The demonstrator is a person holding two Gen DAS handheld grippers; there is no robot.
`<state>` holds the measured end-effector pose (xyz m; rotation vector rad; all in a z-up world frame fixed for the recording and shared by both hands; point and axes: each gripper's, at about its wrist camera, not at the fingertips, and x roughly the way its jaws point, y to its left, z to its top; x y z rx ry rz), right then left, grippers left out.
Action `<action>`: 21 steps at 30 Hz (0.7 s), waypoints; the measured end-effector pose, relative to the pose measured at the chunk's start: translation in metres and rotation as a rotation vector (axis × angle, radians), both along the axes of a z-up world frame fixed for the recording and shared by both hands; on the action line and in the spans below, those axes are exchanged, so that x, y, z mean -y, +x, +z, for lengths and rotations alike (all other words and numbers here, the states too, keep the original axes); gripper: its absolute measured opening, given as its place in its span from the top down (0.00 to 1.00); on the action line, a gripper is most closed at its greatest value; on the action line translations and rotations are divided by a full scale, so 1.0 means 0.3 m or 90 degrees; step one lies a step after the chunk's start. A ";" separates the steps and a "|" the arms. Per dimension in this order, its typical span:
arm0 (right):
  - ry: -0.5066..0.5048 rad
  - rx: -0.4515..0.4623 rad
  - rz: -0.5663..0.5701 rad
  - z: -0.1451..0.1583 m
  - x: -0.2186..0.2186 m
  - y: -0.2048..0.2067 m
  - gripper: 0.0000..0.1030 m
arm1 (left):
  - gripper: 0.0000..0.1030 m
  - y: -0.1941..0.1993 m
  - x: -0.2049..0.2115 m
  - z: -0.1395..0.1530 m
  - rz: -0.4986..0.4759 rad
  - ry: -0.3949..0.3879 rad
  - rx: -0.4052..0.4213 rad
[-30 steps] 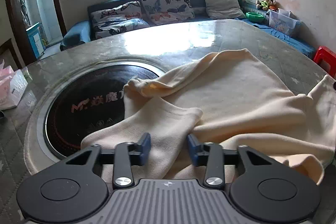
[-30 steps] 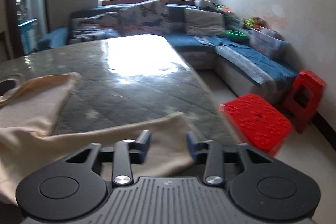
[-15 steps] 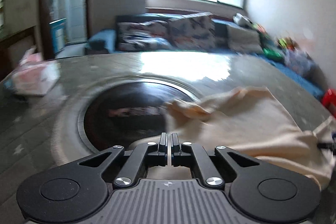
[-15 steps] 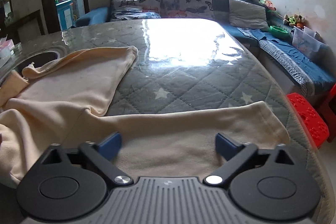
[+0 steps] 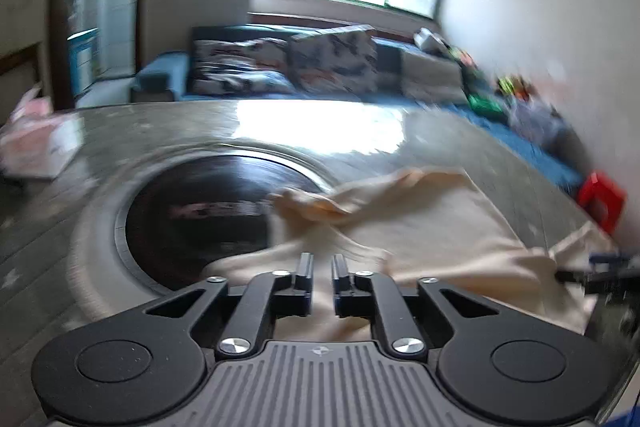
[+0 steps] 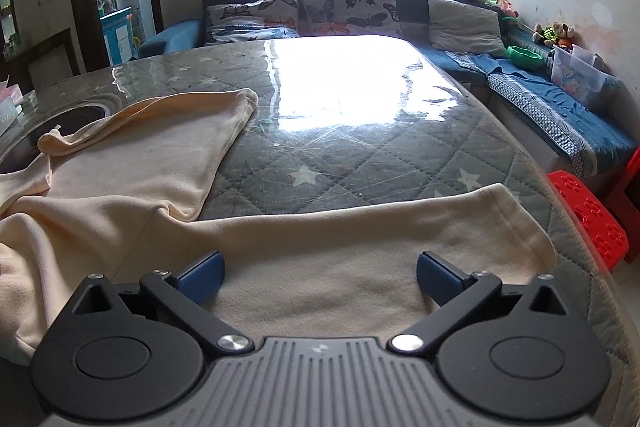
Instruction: Fold clothes
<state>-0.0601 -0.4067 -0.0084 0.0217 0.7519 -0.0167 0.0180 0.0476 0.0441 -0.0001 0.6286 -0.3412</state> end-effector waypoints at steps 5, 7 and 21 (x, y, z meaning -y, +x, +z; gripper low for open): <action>-0.001 -0.004 0.000 0.005 0.005 0.001 0.00 | 0.69 0.031 0.100 -0.055 -0.044 0.064 -0.007; -0.001 -0.005 -0.002 0.007 0.009 0.002 0.00 | 0.68 0.039 0.106 -0.072 -0.045 0.085 -0.009; -0.034 -0.018 0.016 0.036 0.001 0.001 0.00 | 0.97 0.027 -0.009 -0.058 0.013 0.062 0.016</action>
